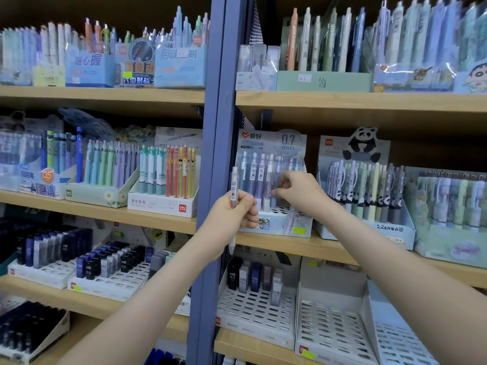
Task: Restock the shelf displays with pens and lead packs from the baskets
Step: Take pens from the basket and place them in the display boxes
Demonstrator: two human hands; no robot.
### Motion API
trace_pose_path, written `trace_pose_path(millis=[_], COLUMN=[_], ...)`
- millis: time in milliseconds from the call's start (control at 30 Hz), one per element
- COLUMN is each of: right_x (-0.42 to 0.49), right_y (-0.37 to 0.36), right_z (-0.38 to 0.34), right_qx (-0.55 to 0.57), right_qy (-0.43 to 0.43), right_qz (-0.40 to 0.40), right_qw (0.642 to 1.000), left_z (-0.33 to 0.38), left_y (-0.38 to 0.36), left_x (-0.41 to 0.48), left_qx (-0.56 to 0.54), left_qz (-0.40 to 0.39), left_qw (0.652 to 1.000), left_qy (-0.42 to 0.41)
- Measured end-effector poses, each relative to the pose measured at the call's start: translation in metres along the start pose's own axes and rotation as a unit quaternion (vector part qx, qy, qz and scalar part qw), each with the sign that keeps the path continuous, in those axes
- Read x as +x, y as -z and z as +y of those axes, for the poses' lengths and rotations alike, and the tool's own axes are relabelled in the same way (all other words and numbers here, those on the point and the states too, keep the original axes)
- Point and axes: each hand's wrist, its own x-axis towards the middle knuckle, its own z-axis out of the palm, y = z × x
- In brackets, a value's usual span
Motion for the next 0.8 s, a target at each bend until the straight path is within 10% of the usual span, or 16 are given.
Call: trace_pose_path(millis=[267, 467, 633, 800], right_x=[-0.030, -0.064, -0.068, -0.055], right_y=[0.015, 0.012, 0.021, 0.046], right_z=[-0.017, -0.038, -0.032, -0.015], right_qx=[0.080, 0.171, 0.258, 0.324], right_qy=[0.073, 0.109, 0.105, 0.072], right_qz=[0.141, -0.070, -0.015, 0.185], right_qw=[0.984, 0.977, 0.960, 0.925], left_z=[0.002, 0.010, 0.011, -0.019], left_y=[-0.003, -0.014, -0.025, -0.015], left_x=[-0.003, -0.006, -0.003, 0.007], left_qx=[-0.007, 0.042, 0.189, 0.517], left_qz=[-0.027, -0.087, -0.052, 0.117], left_qw=[1.000, 0.995, 0.979, 0.751], left_qy=[0.003, 0.000, -0.048, -0.394])
